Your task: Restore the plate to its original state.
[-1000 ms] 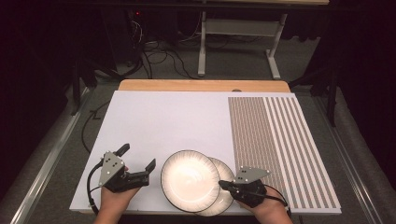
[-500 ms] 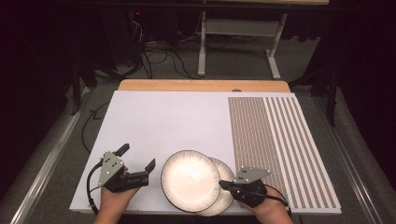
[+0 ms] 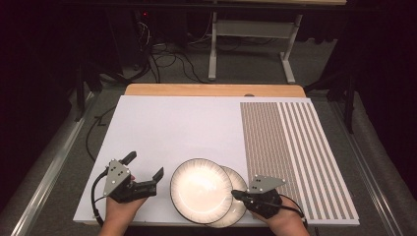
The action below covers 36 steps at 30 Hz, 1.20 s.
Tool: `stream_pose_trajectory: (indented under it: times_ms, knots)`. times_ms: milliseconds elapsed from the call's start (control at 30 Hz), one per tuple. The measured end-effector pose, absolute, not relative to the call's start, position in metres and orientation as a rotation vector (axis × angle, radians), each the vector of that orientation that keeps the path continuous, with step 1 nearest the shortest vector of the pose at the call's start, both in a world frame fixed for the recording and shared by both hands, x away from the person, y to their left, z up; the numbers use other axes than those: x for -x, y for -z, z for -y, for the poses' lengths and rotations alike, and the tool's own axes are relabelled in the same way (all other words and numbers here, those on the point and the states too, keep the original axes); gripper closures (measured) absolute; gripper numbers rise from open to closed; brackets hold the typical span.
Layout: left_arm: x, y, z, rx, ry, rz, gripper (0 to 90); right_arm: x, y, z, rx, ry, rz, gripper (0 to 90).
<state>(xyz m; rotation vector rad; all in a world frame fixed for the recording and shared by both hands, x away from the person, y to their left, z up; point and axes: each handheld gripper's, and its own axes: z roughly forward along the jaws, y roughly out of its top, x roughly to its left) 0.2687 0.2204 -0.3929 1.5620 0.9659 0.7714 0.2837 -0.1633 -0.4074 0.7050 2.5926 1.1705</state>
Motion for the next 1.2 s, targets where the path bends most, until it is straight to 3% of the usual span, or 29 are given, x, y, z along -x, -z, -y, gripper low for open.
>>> stream_pose_trajectory:
  times_ms: [1200]
  knots:
    - [-0.2680, 0.3931, -0.2209, -1.560, -0.766, -0.967, 0.6, -0.2845, 0.4049, 0.1725, -0.733, -1.173, -2.575, 90.0]
